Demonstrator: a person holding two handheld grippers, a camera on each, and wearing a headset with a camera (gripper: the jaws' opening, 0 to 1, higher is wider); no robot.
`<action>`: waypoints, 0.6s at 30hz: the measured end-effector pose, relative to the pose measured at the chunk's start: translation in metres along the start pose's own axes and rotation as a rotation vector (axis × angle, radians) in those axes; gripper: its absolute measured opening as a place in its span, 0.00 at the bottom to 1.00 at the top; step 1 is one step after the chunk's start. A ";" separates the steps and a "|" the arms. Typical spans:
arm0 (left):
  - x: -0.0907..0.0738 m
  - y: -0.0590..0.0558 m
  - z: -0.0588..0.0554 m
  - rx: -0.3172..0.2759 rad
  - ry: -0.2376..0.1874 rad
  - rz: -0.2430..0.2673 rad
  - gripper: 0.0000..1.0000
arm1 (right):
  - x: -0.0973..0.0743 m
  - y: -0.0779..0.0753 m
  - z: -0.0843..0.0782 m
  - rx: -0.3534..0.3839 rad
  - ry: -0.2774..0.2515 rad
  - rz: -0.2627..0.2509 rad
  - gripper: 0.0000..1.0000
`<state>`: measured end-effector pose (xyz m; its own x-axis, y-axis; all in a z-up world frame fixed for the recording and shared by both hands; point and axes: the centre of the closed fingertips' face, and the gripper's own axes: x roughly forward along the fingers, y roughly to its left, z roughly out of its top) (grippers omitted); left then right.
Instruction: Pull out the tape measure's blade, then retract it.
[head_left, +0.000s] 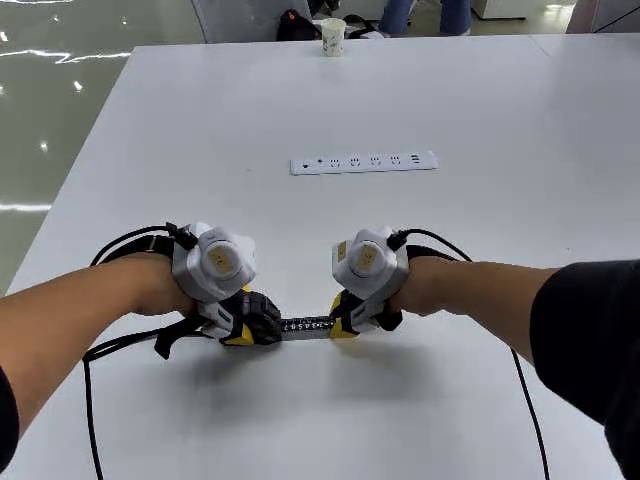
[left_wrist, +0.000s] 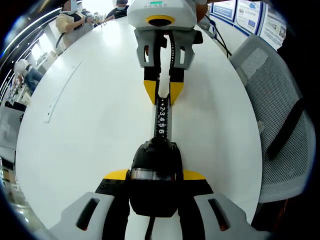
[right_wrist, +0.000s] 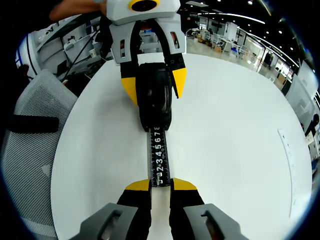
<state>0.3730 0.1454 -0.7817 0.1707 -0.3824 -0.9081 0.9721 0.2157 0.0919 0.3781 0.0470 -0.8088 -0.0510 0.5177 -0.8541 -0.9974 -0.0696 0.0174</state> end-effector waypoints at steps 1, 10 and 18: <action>0.000 0.000 0.000 0.001 0.001 0.000 0.31 | -0.001 0.000 -0.001 0.003 0.000 0.000 0.10; 0.000 0.000 0.000 -0.001 0.002 0.000 0.32 | -0.004 -0.002 -0.007 0.024 0.003 0.004 0.10; -0.001 -0.001 0.001 -0.003 -0.002 0.001 0.32 | -0.007 -0.001 -0.011 0.008 0.014 0.001 0.10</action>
<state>0.3722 0.1444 -0.7799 0.1719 -0.3836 -0.9073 0.9715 0.2189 0.0915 0.3804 0.0344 -0.8087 -0.0518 0.5059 -0.8610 -0.9977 -0.0636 0.0227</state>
